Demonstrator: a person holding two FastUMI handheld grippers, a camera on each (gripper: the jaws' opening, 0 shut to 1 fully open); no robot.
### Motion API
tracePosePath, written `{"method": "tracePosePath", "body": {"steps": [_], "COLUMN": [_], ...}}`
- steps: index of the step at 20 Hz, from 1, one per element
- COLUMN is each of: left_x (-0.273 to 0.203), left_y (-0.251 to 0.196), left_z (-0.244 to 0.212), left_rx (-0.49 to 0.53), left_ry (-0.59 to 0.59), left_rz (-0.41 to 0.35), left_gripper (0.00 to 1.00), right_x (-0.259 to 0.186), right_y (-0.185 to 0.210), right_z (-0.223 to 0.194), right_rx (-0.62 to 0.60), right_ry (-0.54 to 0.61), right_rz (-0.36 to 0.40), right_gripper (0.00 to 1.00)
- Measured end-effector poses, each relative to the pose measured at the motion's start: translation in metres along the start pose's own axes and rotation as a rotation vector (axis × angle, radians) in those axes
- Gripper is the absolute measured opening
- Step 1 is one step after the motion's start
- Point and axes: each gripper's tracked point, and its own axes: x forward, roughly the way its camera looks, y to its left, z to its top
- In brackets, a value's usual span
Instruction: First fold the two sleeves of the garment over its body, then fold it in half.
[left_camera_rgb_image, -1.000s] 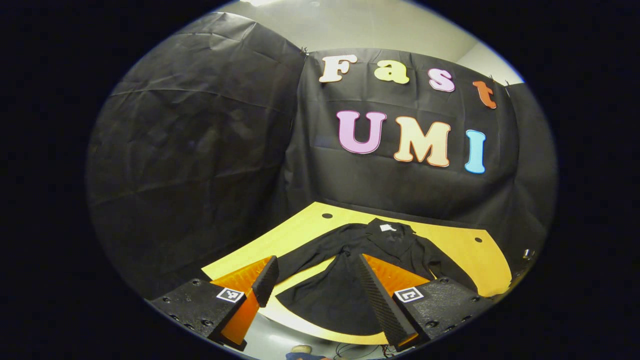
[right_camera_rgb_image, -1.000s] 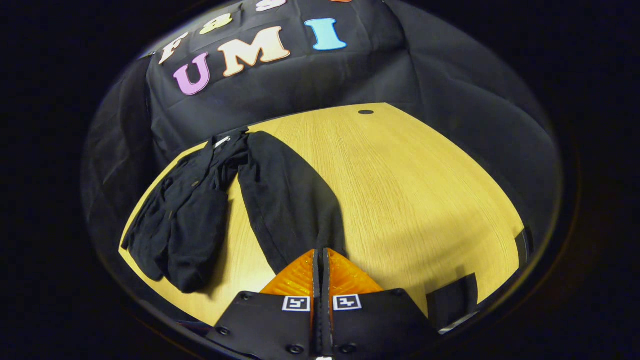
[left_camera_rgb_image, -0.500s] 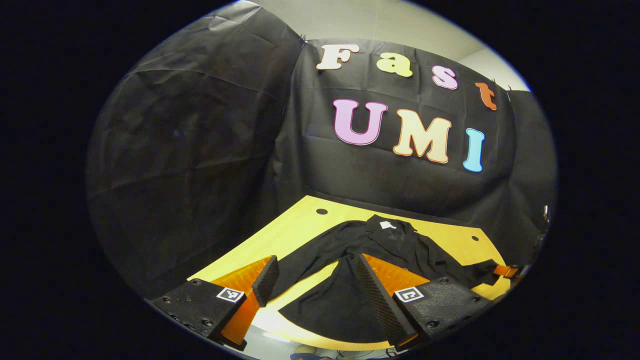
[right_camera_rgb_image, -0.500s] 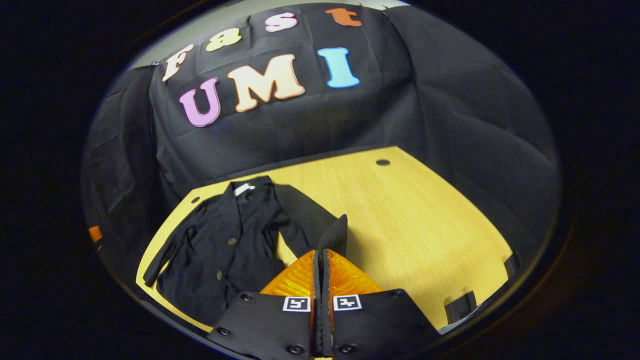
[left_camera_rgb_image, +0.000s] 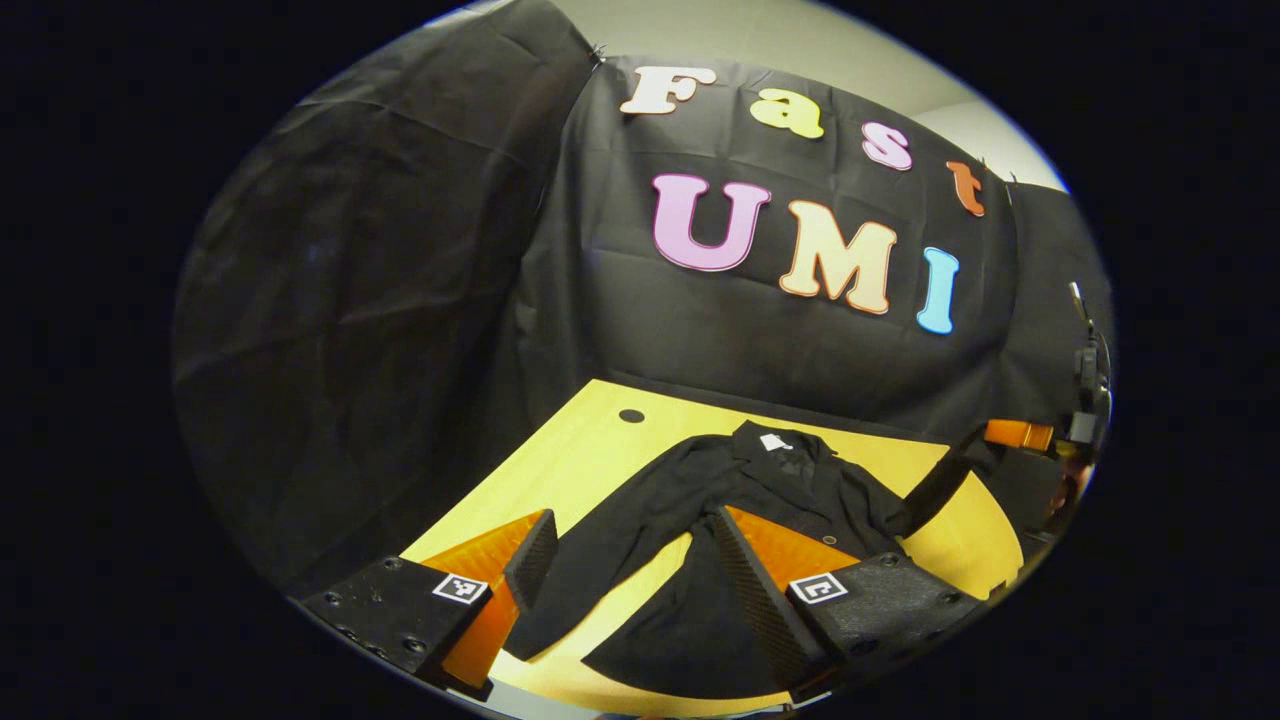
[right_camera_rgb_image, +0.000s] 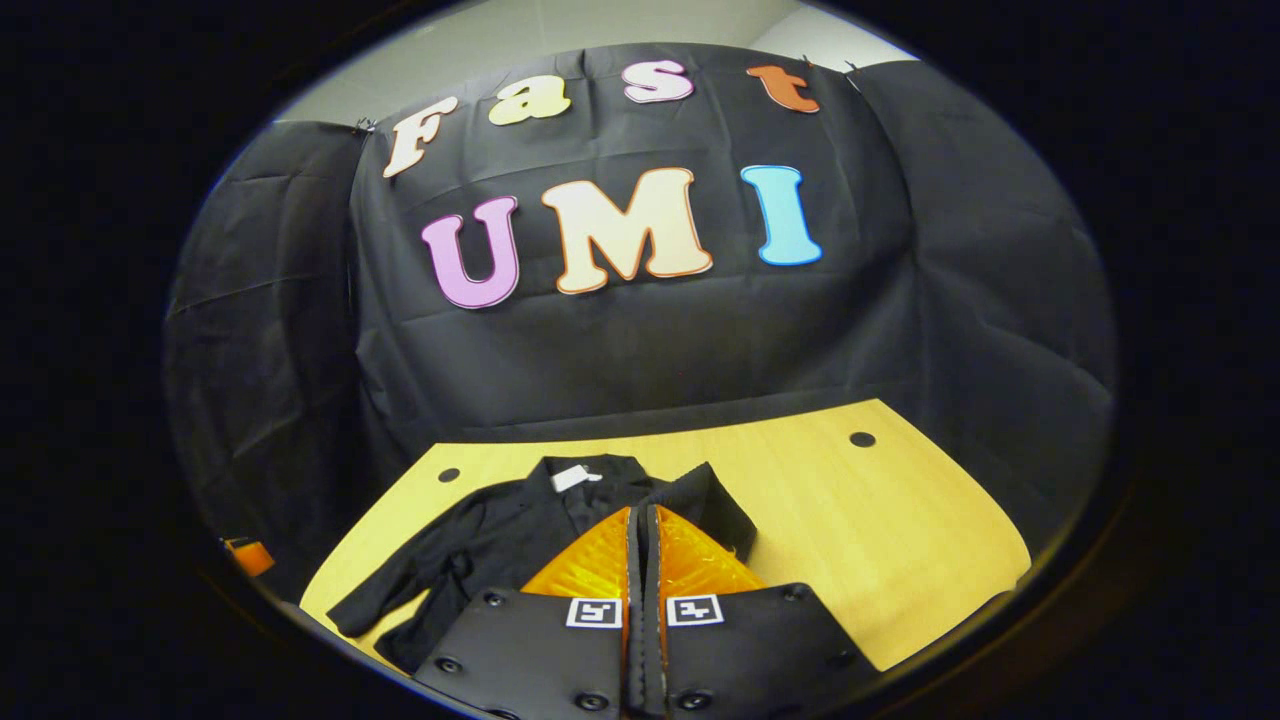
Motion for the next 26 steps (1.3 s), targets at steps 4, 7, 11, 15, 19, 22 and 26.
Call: {"method": "tracePosePath", "body": {"steps": [4, 7, 11, 15, 19, 22, 26], "left_x": [0.010, 0.015, 0.015, 0.021, 0.020, 0.022, 0.028], "left_y": [0.021, 0.027, 0.033, 0.038, 0.042, 0.045, 0.048], "left_z": [-0.005, -0.009, -0.011, -0.020, -0.031, -0.046, -0.062], "left_rx": [-0.011, -0.035, -0.064, -0.084, -0.077, -0.066, -0.067], "left_ry": [0.027, 0.049, 0.072, 0.095, 0.110, 0.137, 0.170], "left_rz": [0.021, 0.018, 0.015, 0.010, 0.012, 0.020, 0.025], "left_gripper": [0.94, 0.94, 0.95, 0.95, 0.95, 0.95, 0.95], "right_x": [0.024, 0.041, 0.067, 0.102, 0.145, 0.172, 0.204], "right_y": [0.047, 0.091, 0.144, 0.180, 0.211, 0.229, 0.252], "right_z": [0.026, 0.050, 0.060, 0.044, 0.013, -0.009, -0.046], "right_rx": [-0.006, -0.019, -0.038, -0.065, -0.082, -0.092, -0.135], "right_ry": [-0.028, -0.071, -0.097, -0.073, -0.028, 0.002, 0.055], "right_rz": [0.046, 0.104, 0.175, 0.204, 0.240, 0.257, 0.287], "right_gripper": [0.02, 0.02, 0.03, 0.02, 0.02, 0.02, 0.01]}}
